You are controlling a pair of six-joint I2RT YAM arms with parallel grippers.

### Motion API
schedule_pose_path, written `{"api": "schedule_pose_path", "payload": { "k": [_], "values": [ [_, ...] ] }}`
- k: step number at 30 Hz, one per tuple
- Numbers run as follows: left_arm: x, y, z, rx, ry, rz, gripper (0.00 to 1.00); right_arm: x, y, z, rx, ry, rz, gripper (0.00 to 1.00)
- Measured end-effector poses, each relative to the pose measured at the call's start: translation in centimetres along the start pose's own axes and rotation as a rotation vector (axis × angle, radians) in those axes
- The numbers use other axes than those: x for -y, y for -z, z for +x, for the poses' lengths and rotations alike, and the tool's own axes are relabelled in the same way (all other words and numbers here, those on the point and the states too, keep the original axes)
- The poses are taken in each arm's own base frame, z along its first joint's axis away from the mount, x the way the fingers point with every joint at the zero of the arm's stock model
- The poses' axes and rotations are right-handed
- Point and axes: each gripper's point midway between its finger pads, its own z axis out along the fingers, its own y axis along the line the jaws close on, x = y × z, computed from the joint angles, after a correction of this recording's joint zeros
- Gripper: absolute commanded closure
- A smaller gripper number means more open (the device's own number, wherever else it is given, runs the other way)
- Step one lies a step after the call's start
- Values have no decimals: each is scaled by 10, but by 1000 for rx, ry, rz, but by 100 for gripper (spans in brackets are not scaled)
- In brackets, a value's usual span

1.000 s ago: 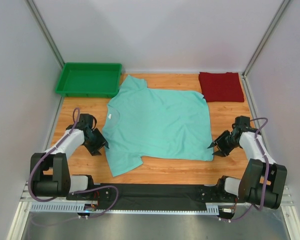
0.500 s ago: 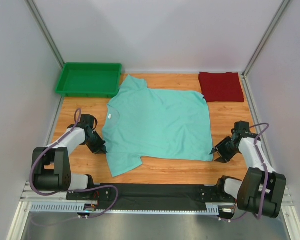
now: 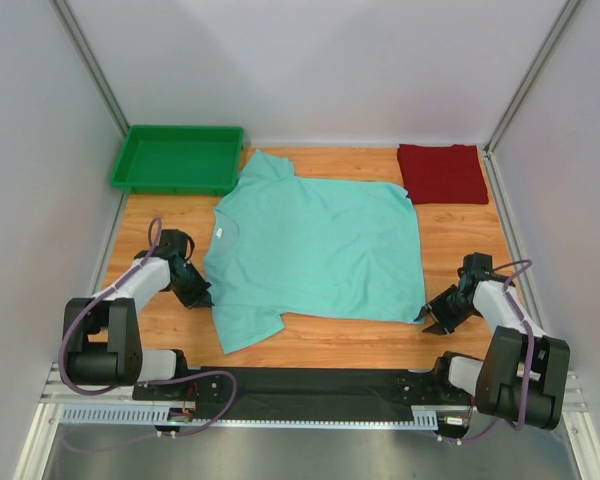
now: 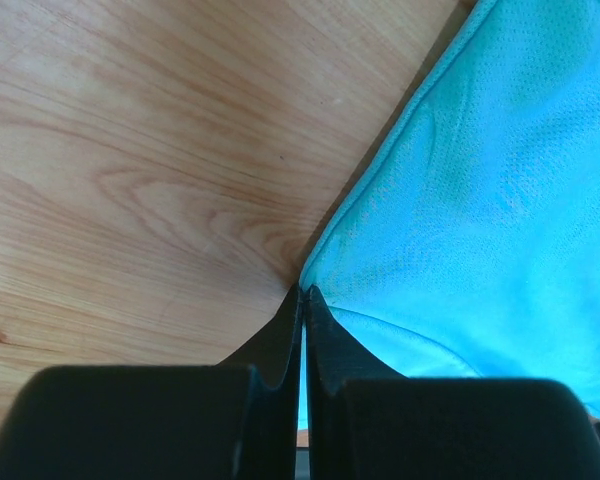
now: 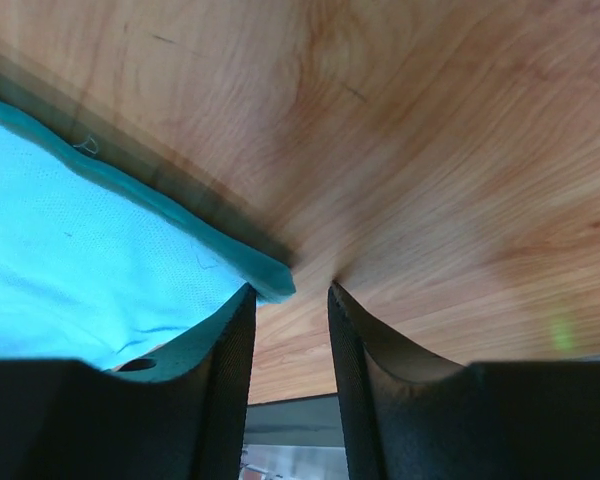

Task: Fold and stack the t-shirts
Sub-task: Fold the tshirt

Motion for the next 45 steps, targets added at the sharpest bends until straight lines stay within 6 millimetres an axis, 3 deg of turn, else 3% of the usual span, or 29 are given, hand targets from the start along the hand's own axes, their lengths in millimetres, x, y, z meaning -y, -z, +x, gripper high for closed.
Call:
{"api": "schedule_pose_path", "payload": {
  "k": [3, 4, 5, 6, 13, 25, 34, 41, 45],
  "values": [
    [0, 0, 0, 3, 0, 3, 100, -2, -3, 2, -26, -10, -5, 73],
    [-1, 0, 1, 4, 1, 3, 100, -3, -4, 3, -36, -11, -4, 81],
    [-1, 1, 1, 5, 4, 3, 100, -4, -5, 3, -45, -13, -3, 96],
    [-2, 1, 2, 6, 6, 2, 100, -5, -6, 4, -54, -14, -3, 100],
    [-6, 13, 9, 41, 49, 21, 100, -7, -6, 5, -53, 8, 6, 100],
    [-18, 27, 22, 71, 103, 18, 100, 12, 5, 10, -16, 27, 84, 100],
    [-33, 35, 35, 38, 141, -52, 100, 15, 16, 11, -23, 38, 114, 100],
    [-36, 41, 35, 28, 131, -82, 100, 13, 22, 9, -27, 51, 127, 100],
    [-21, 47, 22, 14, 89, -71, 100, -1, 27, -5, -21, 82, 122, 100]
  ]
}}
